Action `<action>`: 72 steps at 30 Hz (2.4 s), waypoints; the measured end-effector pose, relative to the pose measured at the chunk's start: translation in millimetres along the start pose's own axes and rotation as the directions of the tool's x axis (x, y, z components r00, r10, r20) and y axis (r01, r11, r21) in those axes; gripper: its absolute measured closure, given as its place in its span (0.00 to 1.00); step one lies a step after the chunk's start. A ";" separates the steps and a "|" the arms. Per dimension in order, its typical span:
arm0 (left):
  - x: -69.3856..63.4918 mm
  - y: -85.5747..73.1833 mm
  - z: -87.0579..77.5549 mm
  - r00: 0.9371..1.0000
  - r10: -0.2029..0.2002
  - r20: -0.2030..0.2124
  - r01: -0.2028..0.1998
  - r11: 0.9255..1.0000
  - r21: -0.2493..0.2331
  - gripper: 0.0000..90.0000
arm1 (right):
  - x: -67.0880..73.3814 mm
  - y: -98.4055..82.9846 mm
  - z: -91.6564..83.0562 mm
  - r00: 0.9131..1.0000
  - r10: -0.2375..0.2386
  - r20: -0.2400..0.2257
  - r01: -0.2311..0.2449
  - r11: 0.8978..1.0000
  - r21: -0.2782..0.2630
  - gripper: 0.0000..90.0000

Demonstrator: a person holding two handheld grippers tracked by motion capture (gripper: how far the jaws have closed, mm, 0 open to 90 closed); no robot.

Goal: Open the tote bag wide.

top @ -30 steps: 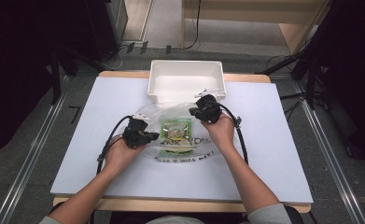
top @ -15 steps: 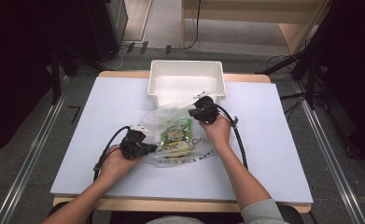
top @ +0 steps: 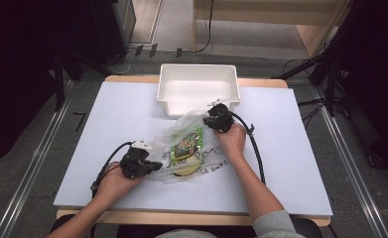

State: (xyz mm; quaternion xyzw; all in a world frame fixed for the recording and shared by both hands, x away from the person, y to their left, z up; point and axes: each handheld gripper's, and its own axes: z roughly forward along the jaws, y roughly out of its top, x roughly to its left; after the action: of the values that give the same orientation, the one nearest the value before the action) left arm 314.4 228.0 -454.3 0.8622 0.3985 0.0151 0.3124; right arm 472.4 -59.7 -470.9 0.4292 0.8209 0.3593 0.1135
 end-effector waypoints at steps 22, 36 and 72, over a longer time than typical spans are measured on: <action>11.4 -12.8 -15.4 0.999 -0.037 0.027 0.038 0.999 -0.021 1.00 | -12.2 -9.2 -8.9 0.998 0.040 0.056 -0.039 0.999 -0.019 1.00; -1.7 22.6 -45.6 0.999 0.021 0.046 -0.015 0.992 -0.127 1.00 | 13.7 2.9 -46.9 0.999 -0.040 -0.009 0.039 0.997 -0.074 1.00; 41.2 94.6 31.0 0.997 0.066 -0.037 -0.069 0.994 -0.087 1.00 | 42.5 -28.5 -64.8 0.988 -0.100 -0.115 0.098 0.995 -0.027 1.00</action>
State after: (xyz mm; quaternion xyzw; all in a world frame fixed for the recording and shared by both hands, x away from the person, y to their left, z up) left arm 415.1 194.3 -436.3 0.8603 0.3731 0.0578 0.3425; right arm 396.8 -68.8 -438.9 0.3650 0.8426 0.3862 0.0876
